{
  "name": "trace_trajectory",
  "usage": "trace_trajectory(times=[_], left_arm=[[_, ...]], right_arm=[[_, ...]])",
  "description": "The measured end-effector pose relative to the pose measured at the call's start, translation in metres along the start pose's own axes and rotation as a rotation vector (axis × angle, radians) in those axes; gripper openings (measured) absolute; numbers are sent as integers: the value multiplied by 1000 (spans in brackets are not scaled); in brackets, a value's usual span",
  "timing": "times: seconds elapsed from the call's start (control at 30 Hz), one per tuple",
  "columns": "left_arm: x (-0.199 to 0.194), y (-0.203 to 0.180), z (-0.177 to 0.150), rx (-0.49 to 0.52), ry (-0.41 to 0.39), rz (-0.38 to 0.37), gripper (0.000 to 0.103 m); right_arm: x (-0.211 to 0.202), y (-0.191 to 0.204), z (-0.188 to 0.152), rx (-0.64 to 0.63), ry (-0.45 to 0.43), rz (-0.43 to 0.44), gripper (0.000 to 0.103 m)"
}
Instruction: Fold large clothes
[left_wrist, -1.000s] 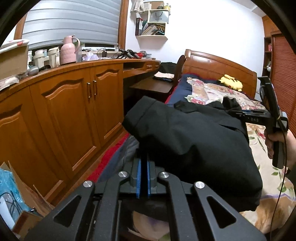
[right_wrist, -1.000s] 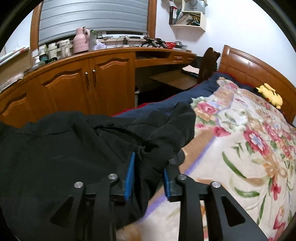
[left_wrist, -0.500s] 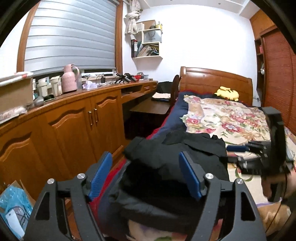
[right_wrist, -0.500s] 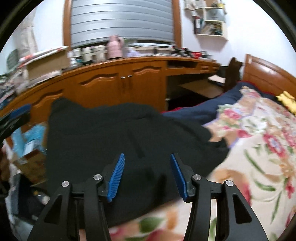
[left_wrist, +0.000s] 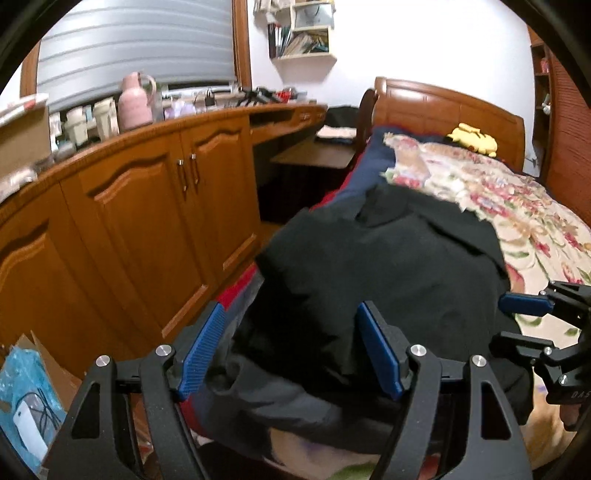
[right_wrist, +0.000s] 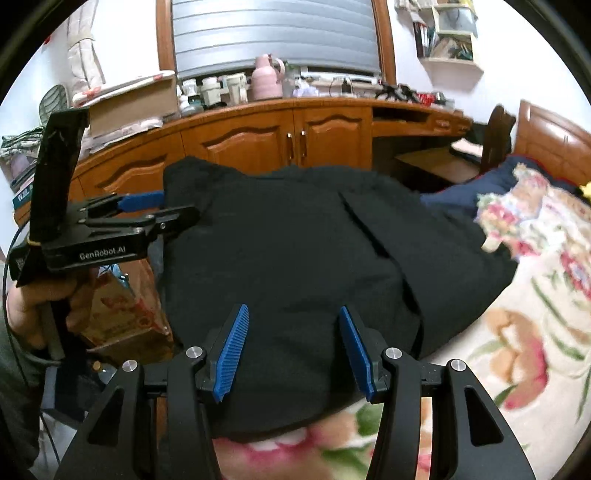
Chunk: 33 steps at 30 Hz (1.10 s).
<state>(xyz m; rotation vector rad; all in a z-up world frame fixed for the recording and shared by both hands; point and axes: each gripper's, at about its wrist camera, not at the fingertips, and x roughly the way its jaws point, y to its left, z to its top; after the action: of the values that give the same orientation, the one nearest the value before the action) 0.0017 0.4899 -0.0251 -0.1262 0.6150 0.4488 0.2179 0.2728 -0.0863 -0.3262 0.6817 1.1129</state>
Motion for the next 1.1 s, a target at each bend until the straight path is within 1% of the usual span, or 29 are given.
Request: trace_trajectory(times=[0.1,0.2,0.4,0.6,0.8,0.83,0.9,0.93,0.97,1.0,1.1], left_arm=[[4,5,-10,-25,7,-32,75],[3,7,-18,-52,-2,-65,75],[-11,1,-19,-63,-27,-74,75],[-32,-2,-17,-83,-35,-67,75],[-69,-23,-13,-74,-53,-45,76],[-78,-29,-12,-69,-57,-47,79],[-92,-38,-9,-56,-68,-46,79],[-101,-44,-7,-47,-75,-43,83],[-107,-48,-6,-42,-83,-46,98],[-114,-51,-5,-45,-95,-51,103],[-132,-61,-4,-52,-109,-70,103]], right_arm=[[10,8,-3,-21,6,-28,53],[7,10,0,-16,10,-40,53],[-4,19,2,-15,19,-73,53],[-34,30,-3,-29,-8,-91,53],[-73,36,-19,-23,-46,-92,53],[-82,37,-21,-24,-53,-92,53],[-100,37,-26,-22,-74,-96,53],[-110,36,-28,-17,-82,-99,53],[-120,35,-30,-12,-90,-103,53],[-127,34,-31,-6,-98,-107,53],[-153,32,-39,8,-122,-120,53]])
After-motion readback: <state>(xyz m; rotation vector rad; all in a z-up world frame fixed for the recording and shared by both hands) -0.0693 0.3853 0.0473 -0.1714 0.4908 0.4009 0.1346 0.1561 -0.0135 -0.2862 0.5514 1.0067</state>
